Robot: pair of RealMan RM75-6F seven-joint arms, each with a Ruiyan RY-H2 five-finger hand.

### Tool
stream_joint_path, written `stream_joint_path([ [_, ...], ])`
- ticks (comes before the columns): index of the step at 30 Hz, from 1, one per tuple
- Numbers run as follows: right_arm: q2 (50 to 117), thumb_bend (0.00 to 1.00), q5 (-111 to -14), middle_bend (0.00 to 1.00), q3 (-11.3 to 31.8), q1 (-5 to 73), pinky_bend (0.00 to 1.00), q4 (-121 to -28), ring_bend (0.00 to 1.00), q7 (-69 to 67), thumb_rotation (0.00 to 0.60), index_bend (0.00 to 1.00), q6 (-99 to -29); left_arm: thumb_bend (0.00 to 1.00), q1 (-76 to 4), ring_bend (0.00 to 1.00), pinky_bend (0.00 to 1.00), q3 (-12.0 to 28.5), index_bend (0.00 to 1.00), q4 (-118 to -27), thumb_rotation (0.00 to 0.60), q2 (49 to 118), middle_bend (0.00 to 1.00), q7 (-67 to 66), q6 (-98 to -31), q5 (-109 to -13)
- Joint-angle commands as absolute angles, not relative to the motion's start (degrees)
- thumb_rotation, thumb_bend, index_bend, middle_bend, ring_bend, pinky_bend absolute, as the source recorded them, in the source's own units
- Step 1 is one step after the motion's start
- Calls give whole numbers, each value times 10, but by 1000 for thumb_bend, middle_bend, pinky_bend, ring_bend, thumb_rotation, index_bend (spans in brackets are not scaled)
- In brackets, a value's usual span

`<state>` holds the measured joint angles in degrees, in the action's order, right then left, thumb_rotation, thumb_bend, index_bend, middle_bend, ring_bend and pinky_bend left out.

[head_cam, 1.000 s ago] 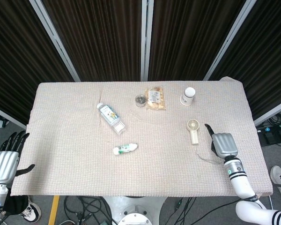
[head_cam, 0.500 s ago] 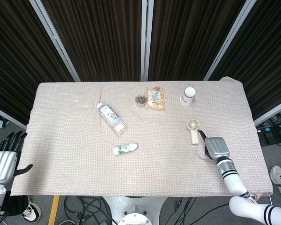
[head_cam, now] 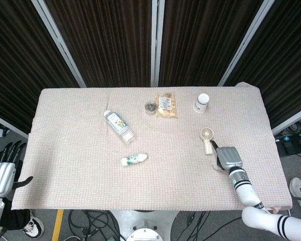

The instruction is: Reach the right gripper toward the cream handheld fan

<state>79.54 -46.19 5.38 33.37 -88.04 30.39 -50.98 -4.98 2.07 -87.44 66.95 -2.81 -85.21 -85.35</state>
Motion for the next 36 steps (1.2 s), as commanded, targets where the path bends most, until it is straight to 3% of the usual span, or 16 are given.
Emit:
stream_joint_path([
  [1,798,1000,-460,1000,51,336,871,-879,907,304,600,12,-511,21,-49,0,184,21,63,-874,600,669,42,-27,-853,-853],
  [36,807,1000,-421,1000,32,368,871,-868,907,305,600,24,-504,21,-47,0,184,24,63,-870,600,665,42,-19,-857,-853],
])
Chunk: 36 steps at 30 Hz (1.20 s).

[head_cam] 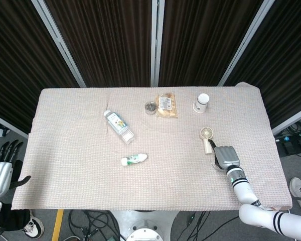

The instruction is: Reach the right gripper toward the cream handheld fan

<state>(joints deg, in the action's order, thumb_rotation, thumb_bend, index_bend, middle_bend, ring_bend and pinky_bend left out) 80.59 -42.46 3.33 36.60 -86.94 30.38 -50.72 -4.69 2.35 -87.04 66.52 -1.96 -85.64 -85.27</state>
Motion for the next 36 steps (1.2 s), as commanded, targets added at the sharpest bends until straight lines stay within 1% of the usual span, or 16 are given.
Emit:
stream_joint_path([
  [1,807,1000,-419,1000,31,369,871,-868,907,306,600,25,-504,21,-47,0,184,24,63,-870,600,665,42,-19,-857,-853],
  [7,809,1000,-412,1000,25,370,871,-868,907,302,600,31,-502,21,-47,0,184,23,63,-870,600,665,42,-18,-856,-853],
  [14,815,1000,-401,1000,21,370,871,-852,907,282,600,36,-481,21,-47,0,185,24,63,-870,600,664,42,-18,-857,-854],
  [19,806,1000,-425,1000,28,367,871,-865,907,267,600,36,-500,22,-47,0,184,25,62,-872,600,664,42,-19,-858,-854],
  [22,784,1000,-453,1000,37,360,871,-896,907,257,600,36,-530,22,-47,0,184,25,63,-873,600,664,42,-19,-859,-855],
  [29,713,1000,-551,1000,47,316,871,-983,907,223,600,36,-642,22,-47,0,184,26,63,-877,600,662,42,-21,-863,-858],
  [33,701,1000,-653,1000,40,267,871,-973,907,165,600,36,-736,22,-46,0,184,25,62,-879,600,663,42,-24,-864,-859],
  [36,707,1000,-740,1000,32,223,871,-924,907,102,600,49,-826,21,-46,0,184,24,62,-881,600,664,42,-27,-865,-861],
])
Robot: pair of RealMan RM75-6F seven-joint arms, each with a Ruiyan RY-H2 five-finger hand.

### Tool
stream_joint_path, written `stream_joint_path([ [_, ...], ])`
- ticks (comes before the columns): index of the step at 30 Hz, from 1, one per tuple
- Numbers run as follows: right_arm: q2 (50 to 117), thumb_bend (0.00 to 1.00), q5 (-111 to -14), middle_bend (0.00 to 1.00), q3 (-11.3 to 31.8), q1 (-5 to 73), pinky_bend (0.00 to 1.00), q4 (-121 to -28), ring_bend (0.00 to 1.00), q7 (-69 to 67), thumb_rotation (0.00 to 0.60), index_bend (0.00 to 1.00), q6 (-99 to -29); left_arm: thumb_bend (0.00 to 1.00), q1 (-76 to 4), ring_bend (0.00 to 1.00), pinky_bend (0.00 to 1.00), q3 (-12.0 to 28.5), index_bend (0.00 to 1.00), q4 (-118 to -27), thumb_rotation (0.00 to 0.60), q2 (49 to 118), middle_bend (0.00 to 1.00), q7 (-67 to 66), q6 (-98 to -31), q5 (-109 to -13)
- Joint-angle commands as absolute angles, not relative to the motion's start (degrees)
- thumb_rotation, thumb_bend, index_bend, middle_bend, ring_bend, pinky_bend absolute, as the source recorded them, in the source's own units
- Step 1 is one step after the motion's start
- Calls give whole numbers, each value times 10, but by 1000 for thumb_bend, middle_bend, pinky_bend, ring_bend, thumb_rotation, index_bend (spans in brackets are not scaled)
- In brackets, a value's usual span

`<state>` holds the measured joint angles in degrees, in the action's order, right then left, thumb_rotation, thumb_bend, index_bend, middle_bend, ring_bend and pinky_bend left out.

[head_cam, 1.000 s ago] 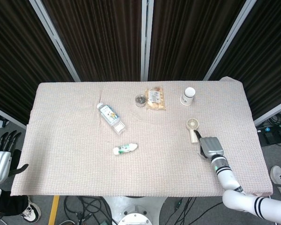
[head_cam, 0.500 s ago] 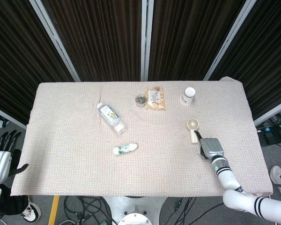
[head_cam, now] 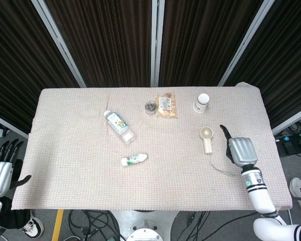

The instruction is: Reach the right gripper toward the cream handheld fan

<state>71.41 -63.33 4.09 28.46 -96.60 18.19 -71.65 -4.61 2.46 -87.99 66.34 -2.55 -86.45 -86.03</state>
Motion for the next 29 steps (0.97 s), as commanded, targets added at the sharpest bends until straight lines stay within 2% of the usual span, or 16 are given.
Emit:
stream_joint_path([
  [1,711,1000,-762,1000,30,211,870,-906,907,86,600,61,-853,21,-47,0,184,24,62,-882,600,664,42,-28,-865,-862],
  [4,721,1000,-808,970,29,173,856,-841,874,40,600,103,-929,22,-47,0,184,23,63,-887,600,664,42,-35,-866,-865],
  [5,723,994,-820,904,28,161,825,-817,810,20,600,114,-948,22,-47,0,184,23,63,-889,600,665,42,-38,-866,-867],
  [6,720,928,-824,807,24,153,766,-802,717,10,600,116,-953,22,-47,0,184,22,63,-891,600,665,42,-40,-867,-869],
  [8,689,581,-800,482,6,136,493,-809,402,18,600,63,-916,22,-47,0,184,22,63,-894,600,667,42,-43,-871,-872],
  [9,670,310,-780,266,2,129,277,-831,201,29,600,27,-897,21,-46,0,184,21,62,-895,600,668,42,-44,-872,-873],
  [10,653,100,-764,81,-1,123,85,-855,45,32,600,0,-882,21,-46,0,184,21,62,-896,600,669,42,-45,-873,-874],
  [11,635,41,-756,28,-5,114,30,-879,7,20,600,0,-872,22,-45,0,184,20,63,-897,600,670,42,-46,-875,-876],
  [13,616,0,-752,0,-11,100,0,-898,0,4,600,0,-868,21,-42,0,184,18,62,-897,600,672,42,-46,-878,-878],
  [19,591,0,-756,0,-23,58,0,-926,0,19,600,0,-891,21,-37,0,184,14,62,-900,600,673,42,-49,-886,-883],
  [29,612,0,-790,0,-3,46,0,-914,0,28,600,0,-905,21,-36,0,184,20,63,-907,600,668,42,-50,-894,-885],
])
